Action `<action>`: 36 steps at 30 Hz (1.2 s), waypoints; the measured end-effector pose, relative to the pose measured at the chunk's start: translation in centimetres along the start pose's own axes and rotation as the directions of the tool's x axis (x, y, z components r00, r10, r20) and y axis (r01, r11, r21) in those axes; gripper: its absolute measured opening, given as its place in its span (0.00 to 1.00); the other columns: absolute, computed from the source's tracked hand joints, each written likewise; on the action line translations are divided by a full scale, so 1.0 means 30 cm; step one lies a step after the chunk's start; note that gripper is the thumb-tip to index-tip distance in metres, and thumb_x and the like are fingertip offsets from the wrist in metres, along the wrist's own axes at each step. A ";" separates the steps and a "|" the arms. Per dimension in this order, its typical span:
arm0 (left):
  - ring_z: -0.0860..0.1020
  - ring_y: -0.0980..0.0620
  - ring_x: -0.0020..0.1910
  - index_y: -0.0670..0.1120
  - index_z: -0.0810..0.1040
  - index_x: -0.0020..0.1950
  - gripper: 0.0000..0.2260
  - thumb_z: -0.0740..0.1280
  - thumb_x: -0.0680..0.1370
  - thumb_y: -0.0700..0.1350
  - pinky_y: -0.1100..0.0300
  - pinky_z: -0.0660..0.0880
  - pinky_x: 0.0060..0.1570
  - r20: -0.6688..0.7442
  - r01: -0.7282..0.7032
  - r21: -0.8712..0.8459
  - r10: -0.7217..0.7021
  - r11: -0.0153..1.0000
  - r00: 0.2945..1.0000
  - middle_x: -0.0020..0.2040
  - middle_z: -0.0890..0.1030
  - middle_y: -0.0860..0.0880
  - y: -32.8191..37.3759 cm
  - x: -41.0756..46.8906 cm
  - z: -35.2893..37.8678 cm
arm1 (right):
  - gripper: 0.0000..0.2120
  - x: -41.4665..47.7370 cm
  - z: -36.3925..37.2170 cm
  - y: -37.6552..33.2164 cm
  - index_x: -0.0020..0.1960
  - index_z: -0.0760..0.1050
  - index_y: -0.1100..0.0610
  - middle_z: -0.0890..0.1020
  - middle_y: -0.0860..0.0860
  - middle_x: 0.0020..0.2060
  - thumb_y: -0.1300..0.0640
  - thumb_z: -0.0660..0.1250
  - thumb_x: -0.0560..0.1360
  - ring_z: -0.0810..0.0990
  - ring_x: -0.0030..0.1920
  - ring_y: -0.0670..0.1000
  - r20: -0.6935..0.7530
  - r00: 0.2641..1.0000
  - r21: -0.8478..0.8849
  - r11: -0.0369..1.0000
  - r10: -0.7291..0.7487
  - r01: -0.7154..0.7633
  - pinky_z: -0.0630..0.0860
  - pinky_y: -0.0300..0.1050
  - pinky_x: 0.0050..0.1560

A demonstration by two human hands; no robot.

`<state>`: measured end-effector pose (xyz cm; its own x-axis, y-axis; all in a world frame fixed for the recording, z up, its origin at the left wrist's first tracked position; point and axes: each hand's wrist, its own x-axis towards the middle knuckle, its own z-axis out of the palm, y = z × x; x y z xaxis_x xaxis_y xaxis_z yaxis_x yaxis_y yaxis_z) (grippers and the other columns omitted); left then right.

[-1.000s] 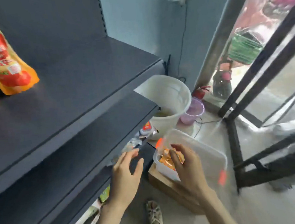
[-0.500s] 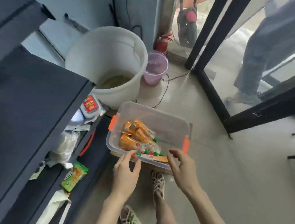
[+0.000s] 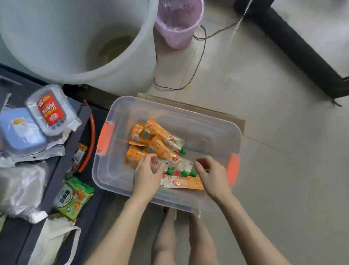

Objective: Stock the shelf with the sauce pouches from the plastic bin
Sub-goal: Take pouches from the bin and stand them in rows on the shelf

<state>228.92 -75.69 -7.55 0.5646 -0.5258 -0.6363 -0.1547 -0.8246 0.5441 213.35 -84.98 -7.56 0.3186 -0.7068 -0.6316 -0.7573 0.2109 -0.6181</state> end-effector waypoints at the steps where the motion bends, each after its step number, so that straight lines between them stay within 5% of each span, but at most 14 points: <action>1: 0.74 0.48 0.58 0.46 0.72 0.62 0.16 0.68 0.76 0.43 0.55 0.71 0.58 0.018 0.005 0.040 -0.006 0.999 1.000 0.60 0.74 0.47 -0.021 0.056 0.018 | 0.08 0.042 0.031 0.025 0.51 0.79 0.57 0.84 0.52 0.46 0.55 0.65 0.76 0.80 0.47 0.49 0.014 1.000 -0.001 1.000 0.022 -0.022 0.68 0.39 0.44; 3: 0.70 0.48 0.64 0.45 0.69 0.67 0.22 0.69 0.75 0.43 0.59 0.66 0.60 0.051 -0.007 0.126 0.001 0.992 0.999 0.66 0.70 0.46 -0.066 0.164 0.049 | 0.09 0.122 0.102 0.076 0.51 0.79 0.57 0.83 0.51 0.46 0.53 0.66 0.76 0.79 0.47 0.49 0.048 0.996 0.002 0.997 0.075 -0.075 0.65 0.37 0.42; 7: 0.59 0.47 0.73 0.47 0.61 0.74 0.32 0.71 0.73 0.48 0.47 0.59 0.70 0.110 -0.111 0.339 0.078 0.934 0.991 0.74 0.60 0.47 -0.157 0.359 0.093 | 0.16 0.255 0.244 0.168 0.59 0.76 0.58 0.81 0.53 0.56 0.51 0.68 0.74 0.78 0.55 0.50 0.121 0.976 0.050 0.981 0.179 -0.186 0.70 0.41 0.51; 11: 0.64 0.45 0.68 0.50 0.61 0.73 0.33 0.72 0.72 0.50 0.49 0.63 0.67 0.207 -0.235 0.464 0.154 0.854 0.966 0.69 0.64 0.46 -0.219 0.471 0.125 | 0.25 0.343 0.346 0.239 0.63 0.72 0.58 0.76 0.56 0.60 0.48 0.71 0.71 0.75 0.60 0.56 0.167 0.937 0.006 0.950 0.306 -0.311 0.72 0.52 0.62; 14: 0.69 0.44 0.62 0.51 0.65 0.69 0.30 0.73 0.71 0.50 0.50 0.68 0.60 0.232 -0.297 0.469 0.208 0.832 0.950 0.63 0.68 0.45 -0.234 0.512 0.127 | 0.23 0.369 0.386 0.271 0.57 0.75 0.58 0.79 0.57 0.56 0.45 0.73 0.69 0.77 0.57 0.59 0.212 0.896 -0.045 0.920 0.390 -0.390 0.74 0.58 0.59; 17: 0.71 0.46 0.58 0.52 0.67 0.67 0.29 0.75 0.69 0.52 0.54 0.69 0.58 0.253 -0.318 0.379 0.233 0.869 0.939 0.59 0.67 0.46 -0.235 0.537 0.116 | 0.15 0.368 0.371 0.281 0.51 0.77 0.56 0.83 0.54 0.48 0.50 0.75 0.68 0.82 0.49 0.57 0.183 0.897 0.168 0.886 0.403 -0.432 0.77 0.60 0.54; 21: 0.67 0.53 0.56 0.52 0.69 0.65 0.31 0.75 0.65 0.57 0.59 0.67 0.58 0.249 -0.253 0.299 0.181 0.920 0.951 0.57 0.63 0.51 -0.222 0.540 0.096 | 0.13 0.352 0.309 0.262 0.45 0.77 0.53 0.84 0.50 0.43 0.54 0.78 0.65 0.85 0.41 0.50 0.099 0.919 0.405 0.828 0.382 -0.388 0.83 0.51 0.41; 24: 0.74 0.57 0.48 0.53 0.70 0.55 0.27 0.76 0.63 0.59 0.65 0.71 0.43 0.288 -0.188 0.235 0.116 0.954 0.951 0.51 0.73 0.55 -0.214 0.526 0.075 | 0.16 0.336 0.285 0.252 0.44 0.76 0.49 0.83 0.46 0.42 0.53 0.80 0.62 0.84 0.40 0.46 0.004 0.918 0.471 0.810 0.396 -0.351 0.81 0.40 0.36; 27: 0.80 0.60 0.43 0.53 0.70 0.47 0.22 0.77 0.62 0.58 0.64 0.77 0.37 0.307 -0.035 0.120 -0.003 0.992 0.952 0.45 0.80 0.58 -0.213 0.508 0.067 | 0.19 0.324 0.299 0.239 0.51 0.77 0.53 0.84 0.50 0.44 0.55 0.79 0.63 0.84 0.39 0.46 -0.004 0.862 0.637 0.666 0.507 -0.388 0.81 0.40 0.38; 31: 0.82 0.53 0.43 0.51 0.71 0.45 0.20 0.77 0.64 0.56 0.53 0.81 0.40 0.251 0.123 0.054 -0.133 0.991 0.959 0.44 0.82 0.52 -0.224 0.482 0.095 | 0.16 0.329 0.367 0.184 0.55 0.75 0.64 0.84 0.58 0.42 0.66 0.72 0.69 0.84 0.39 0.55 0.216 0.813 0.929 0.143 0.541 -0.342 0.81 0.54 0.40; 33: 0.82 0.50 0.42 0.49 0.72 0.43 0.17 0.74 0.67 0.57 0.48 0.80 0.41 0.260 0.161 0.081 -0.177 0.984 0.949 0.43 0.83 0.49 -0.229 0.463 0.110 | 0.15 0.336 0.406 0.165 0.57 0.74 0.62 0.83 0.58 0.45 0.67 0.70 0.71 0.84 0.43 0.57 0.256 0.826 0.937 0.081 0.503 -0.340 0.81 0.57 0.44; 36: 0.80 0.49 0.45 0.49 0.76 0.42 0.14 0.66 0.73 0.60 0.51 0.76 0.41 0.295 0.002 0.226 -0.070 0.974 0.953 0.43 0.82 0.51 -0.230 0.446 0.109 | 0.16 0.350 0.430 0.165 0.56 0.74 0.59 0.83 0.58 0.50 0.68 0.71 0.70 0.82 0.49 0.59 0.215 0.820 0.925 0.160 0.531 -0.346 0.80 0.60 0.50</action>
<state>234.89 -77.70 -21.60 0.3094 -0.5049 -0.8058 -0.3332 -0.8513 0.4054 220.29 -82.64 -23.29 -0.0184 -0.3227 -0.9463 0.2958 0.9023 -0.3135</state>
